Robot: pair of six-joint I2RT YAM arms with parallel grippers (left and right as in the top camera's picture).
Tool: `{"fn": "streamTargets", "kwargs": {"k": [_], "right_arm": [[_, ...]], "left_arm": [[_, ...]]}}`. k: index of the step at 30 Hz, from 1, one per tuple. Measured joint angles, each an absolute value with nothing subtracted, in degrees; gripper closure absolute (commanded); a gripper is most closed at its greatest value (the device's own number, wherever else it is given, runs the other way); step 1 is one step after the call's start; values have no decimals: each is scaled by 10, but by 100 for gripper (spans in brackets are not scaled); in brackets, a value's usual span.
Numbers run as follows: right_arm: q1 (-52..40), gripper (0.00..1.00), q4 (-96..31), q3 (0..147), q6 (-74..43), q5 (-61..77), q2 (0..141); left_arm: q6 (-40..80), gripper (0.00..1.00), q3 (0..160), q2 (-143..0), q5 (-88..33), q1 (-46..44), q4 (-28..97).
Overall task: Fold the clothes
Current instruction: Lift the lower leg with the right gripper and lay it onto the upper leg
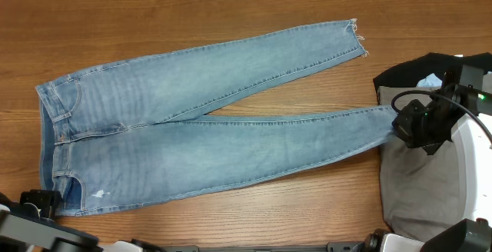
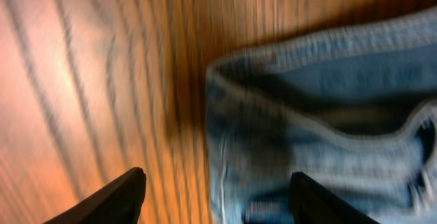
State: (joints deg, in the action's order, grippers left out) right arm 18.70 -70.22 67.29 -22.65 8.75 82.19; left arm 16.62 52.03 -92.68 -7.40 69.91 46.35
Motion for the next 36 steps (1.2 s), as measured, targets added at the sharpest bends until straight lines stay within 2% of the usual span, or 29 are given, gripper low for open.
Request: {"fn": "streamTargets", "kwargs": {"k": [4,5,7,17,21,28,36], "right_arm": [[187,96,-700,673,-226,87,822],[187,96,-700,673,-226,87,822],[187,96,-699,673,-227,87,822],[187,96,-696,673,-226,87,822],[187,96,-721,686,-221,87,822],[187,96,-843,853,-205,90,809],[187,96,-972,1052,-200,96,785]], "left_arm": [[169,58,520,-964,-80,699,446],[170,68,520,-972,-82,699,444],[174,95,522,-980,-88,699,440],[177,96,528,-988,-108,702,442],[177,96,560,-1004,-113,702,512],[172,96,708,-976,-131,701,687],[163,96,818,-805,-114,698,750]]}}
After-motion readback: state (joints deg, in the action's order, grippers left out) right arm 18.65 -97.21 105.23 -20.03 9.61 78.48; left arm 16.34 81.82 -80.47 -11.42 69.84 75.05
